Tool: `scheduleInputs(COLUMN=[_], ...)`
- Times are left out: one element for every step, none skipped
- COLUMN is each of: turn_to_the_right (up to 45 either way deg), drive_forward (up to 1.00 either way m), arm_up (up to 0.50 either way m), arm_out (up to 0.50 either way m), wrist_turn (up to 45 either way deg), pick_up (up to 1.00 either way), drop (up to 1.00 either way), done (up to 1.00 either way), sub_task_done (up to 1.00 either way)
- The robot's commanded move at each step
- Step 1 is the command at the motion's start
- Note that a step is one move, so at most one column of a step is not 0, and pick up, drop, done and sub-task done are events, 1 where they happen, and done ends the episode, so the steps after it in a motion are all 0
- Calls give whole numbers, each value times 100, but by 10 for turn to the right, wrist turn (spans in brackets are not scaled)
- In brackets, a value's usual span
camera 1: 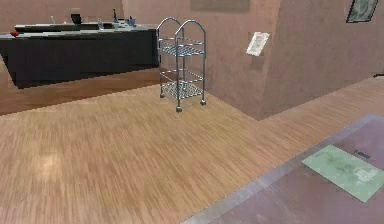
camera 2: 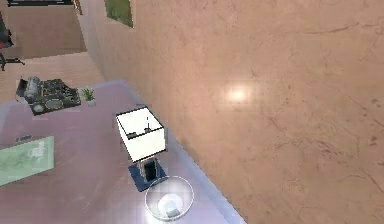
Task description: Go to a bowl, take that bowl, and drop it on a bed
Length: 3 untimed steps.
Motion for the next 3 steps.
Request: scheduleInputs(turn_to_the_right=[0, 0, 0], drive_forward=[0, 0, 0], arm_up=[34, 0, 0], arm_out=[0, 12, 0], wrist_turn=[0, 0, 450], pick_up=[0, 0, 0], drop=[0, 0, 0], done=[0, 0, 0], sub_task_done=[0, 0, 0])
